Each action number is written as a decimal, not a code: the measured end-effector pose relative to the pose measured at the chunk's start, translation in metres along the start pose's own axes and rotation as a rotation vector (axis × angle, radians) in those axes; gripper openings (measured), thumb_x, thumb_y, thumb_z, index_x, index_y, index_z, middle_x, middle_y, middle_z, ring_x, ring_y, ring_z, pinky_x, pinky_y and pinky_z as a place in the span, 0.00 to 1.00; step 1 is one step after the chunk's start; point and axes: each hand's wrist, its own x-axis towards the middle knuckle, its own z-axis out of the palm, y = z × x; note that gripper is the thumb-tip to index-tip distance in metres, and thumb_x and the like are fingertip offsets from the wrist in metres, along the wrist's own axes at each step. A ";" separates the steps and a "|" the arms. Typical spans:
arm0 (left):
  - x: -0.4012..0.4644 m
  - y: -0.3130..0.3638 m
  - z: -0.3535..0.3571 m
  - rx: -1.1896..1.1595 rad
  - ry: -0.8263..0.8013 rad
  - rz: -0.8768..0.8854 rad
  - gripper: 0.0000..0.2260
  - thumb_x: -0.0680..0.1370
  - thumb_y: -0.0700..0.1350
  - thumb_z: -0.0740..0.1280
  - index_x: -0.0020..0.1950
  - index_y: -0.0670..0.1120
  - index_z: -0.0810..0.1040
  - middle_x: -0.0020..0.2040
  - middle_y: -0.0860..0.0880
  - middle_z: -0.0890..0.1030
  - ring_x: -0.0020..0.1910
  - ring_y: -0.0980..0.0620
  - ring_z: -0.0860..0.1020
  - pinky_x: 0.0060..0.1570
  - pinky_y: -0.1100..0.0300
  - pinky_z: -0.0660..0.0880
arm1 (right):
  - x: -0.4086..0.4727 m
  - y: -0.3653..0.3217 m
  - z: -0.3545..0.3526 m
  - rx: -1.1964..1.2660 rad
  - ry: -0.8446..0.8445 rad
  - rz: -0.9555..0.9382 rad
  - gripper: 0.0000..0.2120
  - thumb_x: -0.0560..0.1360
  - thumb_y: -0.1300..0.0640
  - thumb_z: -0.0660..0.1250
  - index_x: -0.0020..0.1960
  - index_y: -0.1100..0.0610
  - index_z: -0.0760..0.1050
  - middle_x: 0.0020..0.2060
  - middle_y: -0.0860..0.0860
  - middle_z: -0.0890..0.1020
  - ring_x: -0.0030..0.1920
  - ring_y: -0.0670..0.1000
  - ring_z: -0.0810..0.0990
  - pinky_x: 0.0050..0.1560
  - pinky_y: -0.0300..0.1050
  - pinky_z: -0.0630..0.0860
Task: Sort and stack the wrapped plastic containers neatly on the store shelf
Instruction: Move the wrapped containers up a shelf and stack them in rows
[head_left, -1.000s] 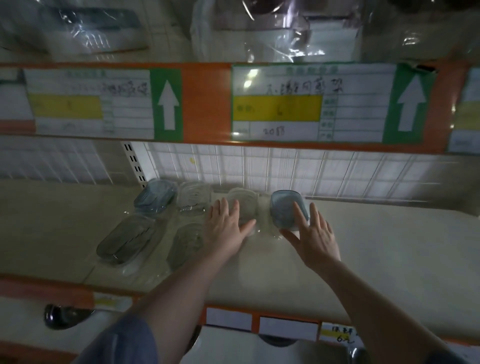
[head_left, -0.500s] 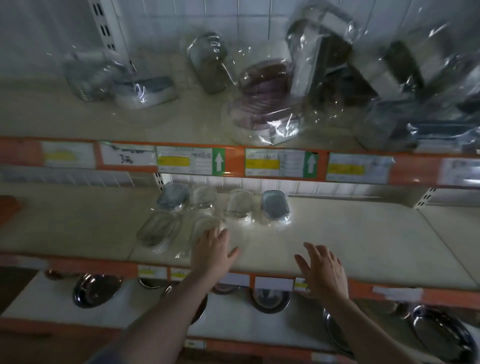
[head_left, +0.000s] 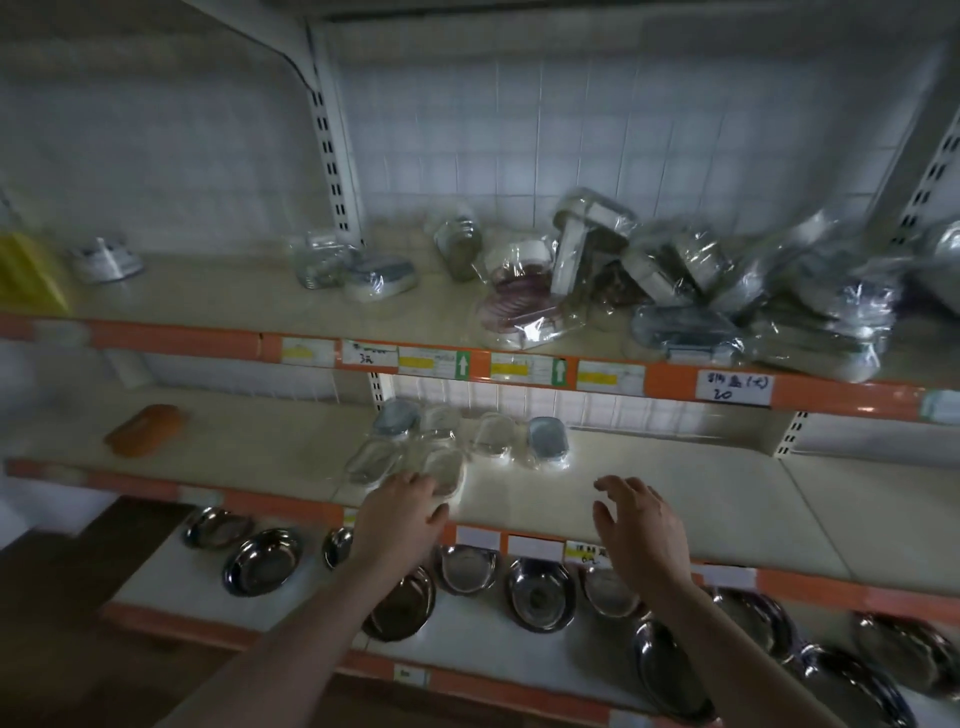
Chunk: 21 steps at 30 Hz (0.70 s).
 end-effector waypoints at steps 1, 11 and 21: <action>-0.005 0.000 -0.013 0.010 0.018 0.006 0.14 0.78 0.52 0.61 0.60 0.48 0.76 0.57 0.50 0.78 0.55 0.50 0.76 0.50 0.58 0.72 | -0.001 -0.007 -0.008 0.014 0.020 -0.012 0.14 0.77 0.54 0.62 0.62 0.52 0.74 0.55 0.52 0.79 0.54 0.51 0.76 0.50 0.45 0.75; -0.016 -0.038 -0.103 -0.091 0.237 -0.049 0.14 0.79 0.52 0.62 0.62 0.49 0.75 0.56 0.52 0.76 0.52 0.56 0.73 0.45 0.67 0.67 | 0.021 -0.095 -0.038 0.161 0.208 -0.182 0.09 0.71 0.62 0.69 0.51 0.58 0.80 0.44 0.56 0.81 0.44 0.58 0.79 0.42 0.48 0.75; 0.071 -0.142 -0.129 -0.222 0.373 0.017 0.09 0.74 0.46 0.70 0.52 0.46 0.81 0.49 0.49 0.79 0.47 0.49 0.78 0.42 0.61 0.69 | 0.107 -0.199 0.015 0.155 0.297 -0.264 0.09 0.67 0.65 0.73 0.47 0.60 0.81 0.42 0.57 0.82 0.40 0.60 0.80 0.40 0.50 0.76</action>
